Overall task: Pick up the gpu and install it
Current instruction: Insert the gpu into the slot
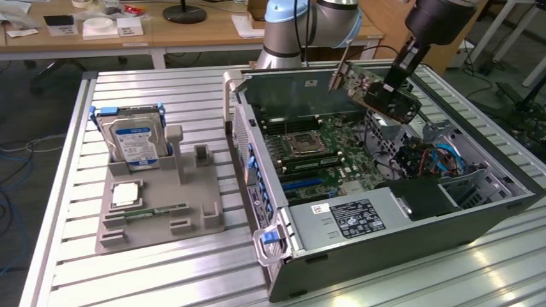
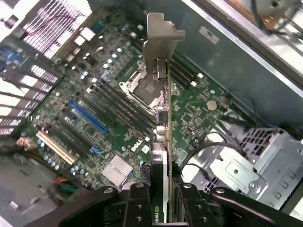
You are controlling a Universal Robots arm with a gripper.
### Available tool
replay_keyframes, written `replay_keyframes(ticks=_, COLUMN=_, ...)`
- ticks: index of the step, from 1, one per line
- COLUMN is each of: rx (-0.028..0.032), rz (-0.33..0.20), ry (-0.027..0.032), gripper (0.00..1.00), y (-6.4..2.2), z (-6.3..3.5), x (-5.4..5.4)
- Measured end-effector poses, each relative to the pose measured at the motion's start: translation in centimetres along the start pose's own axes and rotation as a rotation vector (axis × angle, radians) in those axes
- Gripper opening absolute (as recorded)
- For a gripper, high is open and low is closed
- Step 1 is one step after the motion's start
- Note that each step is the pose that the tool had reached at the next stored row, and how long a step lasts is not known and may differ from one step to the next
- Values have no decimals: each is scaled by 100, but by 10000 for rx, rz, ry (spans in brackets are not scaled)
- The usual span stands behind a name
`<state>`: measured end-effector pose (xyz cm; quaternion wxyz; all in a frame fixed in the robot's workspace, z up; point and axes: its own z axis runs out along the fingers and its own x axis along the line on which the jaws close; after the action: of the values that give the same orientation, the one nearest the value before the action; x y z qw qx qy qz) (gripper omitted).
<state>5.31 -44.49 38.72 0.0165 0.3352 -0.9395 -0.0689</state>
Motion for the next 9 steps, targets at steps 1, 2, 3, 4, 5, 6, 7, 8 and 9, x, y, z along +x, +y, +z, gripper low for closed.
replay_keyframes(ticks=1, rx=-3, rz=-179, ry=25, gripper=27, y=0, z=1, x=0)
replay_keyframes(ticks=2, rx=-6, rz=-356, ry=50, gripper=27, y=0, z=2, x=0)
replay_keyframes(ticks=3, rx=-8, rz=-535, ry=75, gripper=27, y=0, z=3, x=0)
replay_keyframes(ticks=4, rx=-11, rz=-729, ry=103, gripper=27, y=0, z=3, x=0)
replay_keyframes(ticks=5, rx=-14, rz=-907, ry=128, gripper=27, y=-1, z=5, x=0)
replay_keyframes(ticks=6, rx=-16, rz=-1079, ry=153, gripper=27, y=-1, z=6, x=0)
replay_keyframes(ticks=7, rx=-19, rz=-1256, ry=178, gripper=27, y=-1, z=7, x=0)
replay_keyframes(ticks=8, rx=-22, rz=-1435, ry=203, gripper=27, y=-1, z=8, x=0)
replay_keyframes(ticks=9, rx=-25, rz=-1629, ry=231, gripper=27, y=-1, z=9, x=0)
